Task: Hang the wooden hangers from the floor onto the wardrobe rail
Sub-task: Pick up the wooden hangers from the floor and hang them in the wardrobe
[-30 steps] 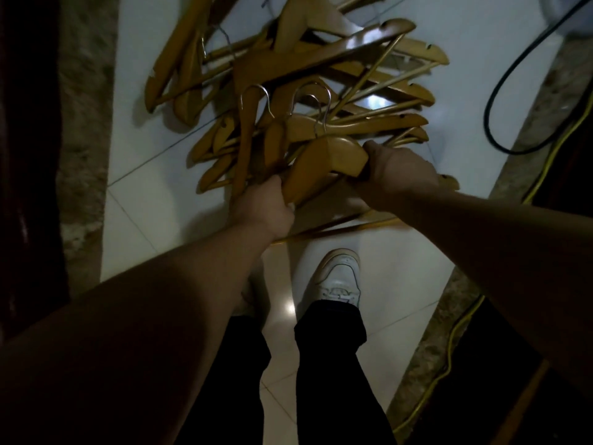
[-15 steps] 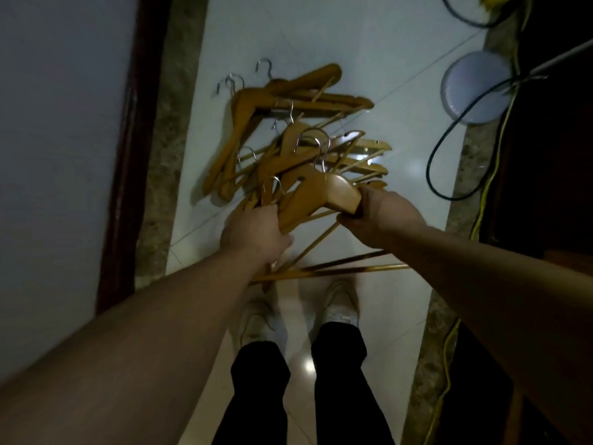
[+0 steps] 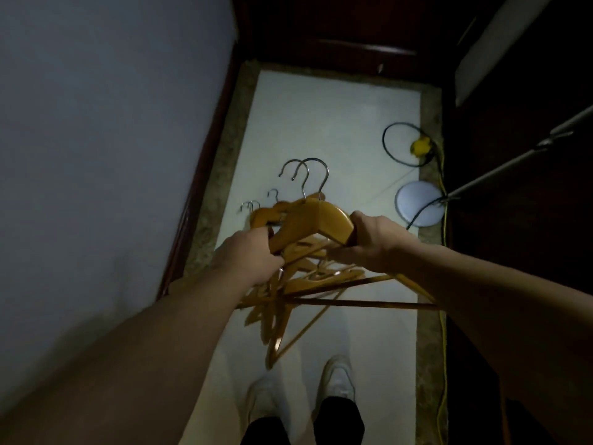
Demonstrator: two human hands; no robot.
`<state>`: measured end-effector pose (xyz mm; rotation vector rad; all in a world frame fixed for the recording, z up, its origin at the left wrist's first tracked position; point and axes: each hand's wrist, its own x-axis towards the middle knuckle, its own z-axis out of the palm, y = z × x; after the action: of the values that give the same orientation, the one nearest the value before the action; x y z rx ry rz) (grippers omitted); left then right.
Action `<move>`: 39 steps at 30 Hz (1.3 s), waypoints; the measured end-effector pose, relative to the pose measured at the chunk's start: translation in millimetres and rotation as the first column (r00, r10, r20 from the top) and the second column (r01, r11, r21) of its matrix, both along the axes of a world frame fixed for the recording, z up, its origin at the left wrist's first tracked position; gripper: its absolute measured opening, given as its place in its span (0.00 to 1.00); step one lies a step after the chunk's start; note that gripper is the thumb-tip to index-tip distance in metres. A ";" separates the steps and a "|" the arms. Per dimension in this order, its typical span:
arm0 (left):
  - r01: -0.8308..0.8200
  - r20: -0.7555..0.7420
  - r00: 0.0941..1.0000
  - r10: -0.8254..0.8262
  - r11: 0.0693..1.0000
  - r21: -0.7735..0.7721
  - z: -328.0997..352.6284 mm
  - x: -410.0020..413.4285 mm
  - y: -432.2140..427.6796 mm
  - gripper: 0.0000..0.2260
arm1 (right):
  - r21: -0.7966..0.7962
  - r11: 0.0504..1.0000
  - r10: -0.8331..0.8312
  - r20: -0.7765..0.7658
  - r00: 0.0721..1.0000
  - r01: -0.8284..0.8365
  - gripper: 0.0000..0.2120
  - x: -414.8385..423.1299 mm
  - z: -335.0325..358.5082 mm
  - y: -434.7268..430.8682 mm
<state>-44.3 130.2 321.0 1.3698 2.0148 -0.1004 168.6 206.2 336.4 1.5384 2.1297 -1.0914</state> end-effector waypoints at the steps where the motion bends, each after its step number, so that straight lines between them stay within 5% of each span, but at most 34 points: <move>1: 0.005 -0.016 1.000 -0.004 1.000 0.007 19.0 -2.0 6.2 0.12 | 0.022 1.000 0.006 0.014 1.000 -0.006 0.23 -2.1 16.5 4.7; 6: -0.031 -0.071 0.997 0.037 0.996 0.085 119.0 -12.0 36.2 0.21 | 0.127 0.992 0.016 0.051 0.999 -0.023 0.25 -9.9 108.1 31.9; 16: 0.065 -0.001 0.998 -0.067 0.953 0.297 321.7 -5.6 79.5 0.20 | 0.390 0.920 0.018 0.066 0.998 -0.042 0.33 1.3 310.8 64.1; 20: 0.093 -0.046 0.996 -0.082 0.921 0.379 392.2 0.1 87.0 0.24 | 0.331 0.939 -0.039 -0.176 0.984 0.096 0.31 14.2 396.2 58.4; 27: 0.203 -0.217 0.971 -0.096 0.812 0.547 520.0 15.3 91.6 0.23 | 0.321 0.925 -0.107 -0.298 0.949 0.205 0.34 31.0 525.4 54.6; 32: 0.236 -0.241 0.965 -0.100 0.727 0.645 606.8 27.7 90.2 0.22 | 0.407 0.883 -0.129 -0.271 0.954 0.235 0.50 44.7 622.0 39.6; 39: 0.283 -0.252 0.958 -0.135 0.568 0.773 707.7 54.1 78.8 0.20 | 0.572 0.752 -0.227 -0.244 0.943 0.329 0.45 67.0 731.9 -4.7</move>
<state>9.7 209.0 1028.7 2.2284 2.0978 0.7240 235.6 201.5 1068.3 2.1780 2.5863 -0.6338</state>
